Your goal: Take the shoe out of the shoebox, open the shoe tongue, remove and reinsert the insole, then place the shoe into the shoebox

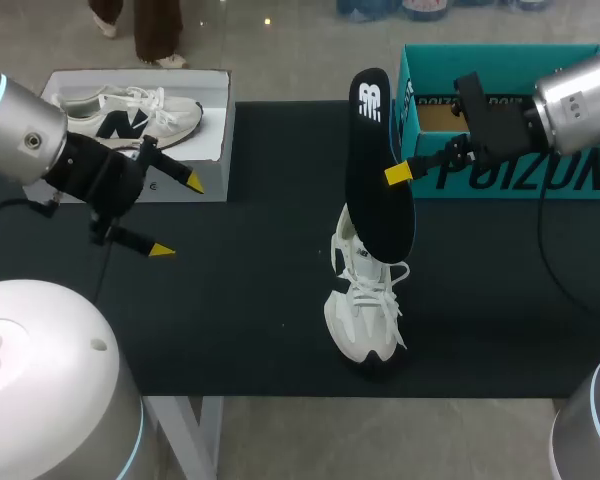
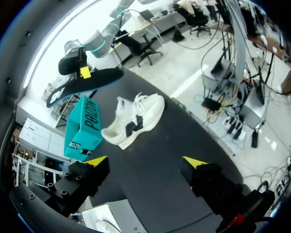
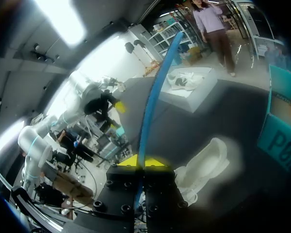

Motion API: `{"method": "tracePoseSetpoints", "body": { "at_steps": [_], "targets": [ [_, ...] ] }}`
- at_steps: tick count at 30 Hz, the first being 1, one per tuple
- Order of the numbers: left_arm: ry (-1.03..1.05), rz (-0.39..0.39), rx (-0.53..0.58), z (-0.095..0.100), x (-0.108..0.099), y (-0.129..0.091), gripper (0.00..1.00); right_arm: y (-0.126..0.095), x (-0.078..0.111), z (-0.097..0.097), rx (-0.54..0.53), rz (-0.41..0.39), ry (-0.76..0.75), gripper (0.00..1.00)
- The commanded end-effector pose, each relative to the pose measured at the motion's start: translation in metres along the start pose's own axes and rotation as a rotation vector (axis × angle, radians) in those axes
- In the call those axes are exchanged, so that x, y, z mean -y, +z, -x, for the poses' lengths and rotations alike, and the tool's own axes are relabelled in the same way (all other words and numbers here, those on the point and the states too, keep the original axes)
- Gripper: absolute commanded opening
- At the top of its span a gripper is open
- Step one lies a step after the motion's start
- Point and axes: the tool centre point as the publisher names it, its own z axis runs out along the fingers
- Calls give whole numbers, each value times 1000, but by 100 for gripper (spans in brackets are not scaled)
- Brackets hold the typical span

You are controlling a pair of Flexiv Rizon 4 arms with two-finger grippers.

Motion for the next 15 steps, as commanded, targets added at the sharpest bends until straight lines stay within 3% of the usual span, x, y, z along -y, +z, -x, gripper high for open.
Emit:
{"method": "tracePoseSetpoints", "body": {
  "at_steps": [1,15],
  "targets": [
    [26,-16,-67,20,-9,7,100,1,0,0,3,0,1,0],
    [26,-16,-67,20,-9,7,100,1,0,0,3,0,1,0]
  ]
}}
